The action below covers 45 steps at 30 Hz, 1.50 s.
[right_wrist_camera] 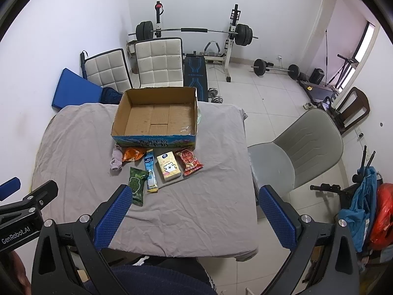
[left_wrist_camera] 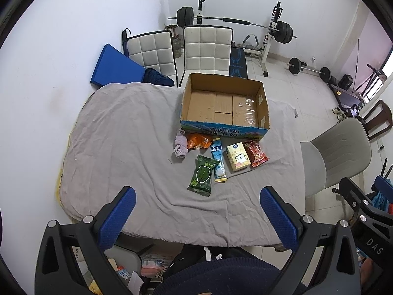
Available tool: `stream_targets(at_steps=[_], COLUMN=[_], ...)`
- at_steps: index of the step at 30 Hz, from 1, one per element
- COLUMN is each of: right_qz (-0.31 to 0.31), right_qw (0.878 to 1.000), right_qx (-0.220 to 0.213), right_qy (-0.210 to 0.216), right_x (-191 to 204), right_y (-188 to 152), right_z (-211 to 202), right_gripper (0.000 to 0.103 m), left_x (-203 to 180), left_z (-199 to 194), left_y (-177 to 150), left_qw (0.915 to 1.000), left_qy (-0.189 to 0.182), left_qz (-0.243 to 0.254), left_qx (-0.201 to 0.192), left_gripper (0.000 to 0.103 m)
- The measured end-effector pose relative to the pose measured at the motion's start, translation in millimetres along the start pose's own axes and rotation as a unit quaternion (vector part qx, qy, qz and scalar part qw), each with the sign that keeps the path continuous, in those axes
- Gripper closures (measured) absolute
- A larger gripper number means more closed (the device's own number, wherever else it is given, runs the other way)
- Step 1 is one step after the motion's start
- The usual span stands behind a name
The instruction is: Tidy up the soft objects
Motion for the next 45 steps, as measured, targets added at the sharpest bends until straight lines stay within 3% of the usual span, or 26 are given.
stream_targets(at_steps=[45], right_qz=[0.01], right_qw=[1.0], right_qx=[-0.02], right_qy=[0.003], right_x=[-7], right_y=[-1], right_z=[-11], right_gripper=[0.0], left_x=[-6], left_z=[-14], left_y=[-2], left_qw=[0.9994], left_qy=[0.003], left_qz=[0.004], left_qx=[-0.033], left_gripper=[0.0])
Point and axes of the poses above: each gripper's, at about its wrist camera, not at the fingertips, and z roughly the way its jaws point, x to its left, y to its top, the point moved 2 cm from there along z, roughly the way its jaws point, and after that the axes turned 5 degrees about y, right-handed, at the moved point
